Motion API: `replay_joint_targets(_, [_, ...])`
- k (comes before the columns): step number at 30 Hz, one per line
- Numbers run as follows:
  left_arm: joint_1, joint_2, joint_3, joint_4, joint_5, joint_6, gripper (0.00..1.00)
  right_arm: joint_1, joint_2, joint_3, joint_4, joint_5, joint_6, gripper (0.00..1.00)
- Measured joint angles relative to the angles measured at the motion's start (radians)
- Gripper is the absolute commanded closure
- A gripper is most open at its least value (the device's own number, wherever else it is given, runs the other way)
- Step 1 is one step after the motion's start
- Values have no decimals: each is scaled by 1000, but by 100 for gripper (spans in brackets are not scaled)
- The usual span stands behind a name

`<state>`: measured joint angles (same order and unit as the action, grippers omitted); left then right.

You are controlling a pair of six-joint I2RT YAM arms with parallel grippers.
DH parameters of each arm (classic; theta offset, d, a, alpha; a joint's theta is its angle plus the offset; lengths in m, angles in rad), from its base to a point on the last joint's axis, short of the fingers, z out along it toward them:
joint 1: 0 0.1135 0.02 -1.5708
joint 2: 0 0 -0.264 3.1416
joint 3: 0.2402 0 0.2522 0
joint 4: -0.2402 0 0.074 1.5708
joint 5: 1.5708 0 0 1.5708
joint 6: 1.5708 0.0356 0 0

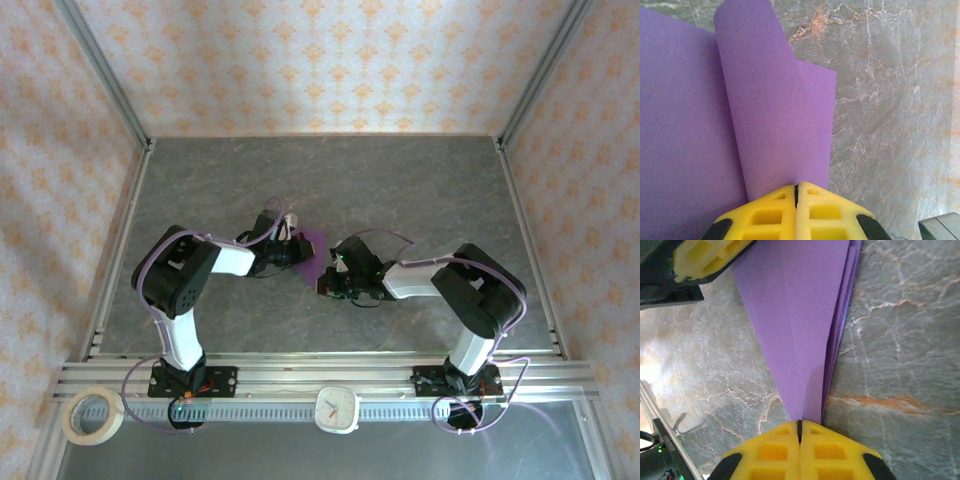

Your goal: Fold a paper plane with a square sheet of paper (pick it up from the middle)

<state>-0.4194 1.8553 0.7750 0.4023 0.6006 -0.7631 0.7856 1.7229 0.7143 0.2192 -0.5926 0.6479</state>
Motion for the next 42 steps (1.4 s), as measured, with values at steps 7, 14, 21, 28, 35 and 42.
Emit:
replay_joint_targets(7, [0,0,0,0,0,-9,95,12,-18,10,-66,9,-45,100])
replay_joint_targets(14, [0,0,-17,32,-2,-25,95,21,-55,9,-148,8,-63,100])
replay_joint_targets(21, [-12,-17,-71,108,-34,-65,95,-15,-197,-23,-154,-5,-14,100])
replay_joint_targets(28, [-37,-45,-123,157,-87,-112,95,-38,-129,10,-93,-19,45,100])
replay_joint_targets(35, [-37,-45,-116,147,-90,-119,95,-38,24,150,-84,-22,51,100])
replay_joint_targets(42, [-37,-45,-97,113,-92,-119,95,-37,99,216,-91,-17,47,100])
